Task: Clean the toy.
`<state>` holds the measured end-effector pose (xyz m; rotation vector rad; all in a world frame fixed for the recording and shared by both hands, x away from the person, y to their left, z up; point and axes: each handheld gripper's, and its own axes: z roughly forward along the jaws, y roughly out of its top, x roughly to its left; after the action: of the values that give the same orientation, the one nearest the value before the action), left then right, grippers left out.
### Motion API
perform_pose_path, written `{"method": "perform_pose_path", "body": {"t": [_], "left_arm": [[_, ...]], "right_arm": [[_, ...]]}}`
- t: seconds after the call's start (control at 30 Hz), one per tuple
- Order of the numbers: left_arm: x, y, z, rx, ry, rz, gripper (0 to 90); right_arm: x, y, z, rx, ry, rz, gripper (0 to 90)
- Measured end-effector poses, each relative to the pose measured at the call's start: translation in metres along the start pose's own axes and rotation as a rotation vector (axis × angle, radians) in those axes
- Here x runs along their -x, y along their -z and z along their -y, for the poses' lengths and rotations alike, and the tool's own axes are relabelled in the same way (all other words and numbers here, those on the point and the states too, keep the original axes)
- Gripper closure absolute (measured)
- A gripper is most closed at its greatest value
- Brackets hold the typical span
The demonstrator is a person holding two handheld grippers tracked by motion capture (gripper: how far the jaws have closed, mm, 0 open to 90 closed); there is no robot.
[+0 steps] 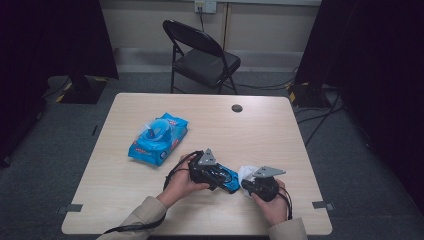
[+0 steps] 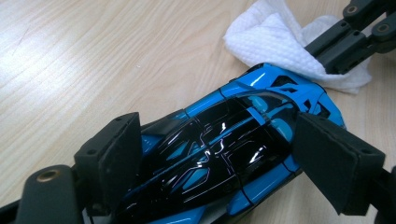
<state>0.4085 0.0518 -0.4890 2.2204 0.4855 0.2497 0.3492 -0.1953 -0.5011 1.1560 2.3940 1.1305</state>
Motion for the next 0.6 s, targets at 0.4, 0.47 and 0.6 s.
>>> {"method": "perform_pose_path", "body": {"t": [0.4, 0.47, 0.6], "left_arm": [[0.0003, -0.0001, 0.0005, 0.004, -0.003, 0.001, 16.2], [0.0003, -0.0001, 0.0009, 0.008, -0.002, 0.002, 16.2], [0.0003, -0.0001, 0.0009, 0.008, -0.002, 0.002, 16.2]], "right_arm": [[-0.0053, 0.0044, 0.0041, -0.005, 0.005, -0.012, 86.5], [-0.0065, 0.0055, 0.0049, -0.009, 0.006, -0.015, 86.5], [-0.0102, 0.0074, 0.0062, -0.017, 0.007, -0.027, 86.5]]}}
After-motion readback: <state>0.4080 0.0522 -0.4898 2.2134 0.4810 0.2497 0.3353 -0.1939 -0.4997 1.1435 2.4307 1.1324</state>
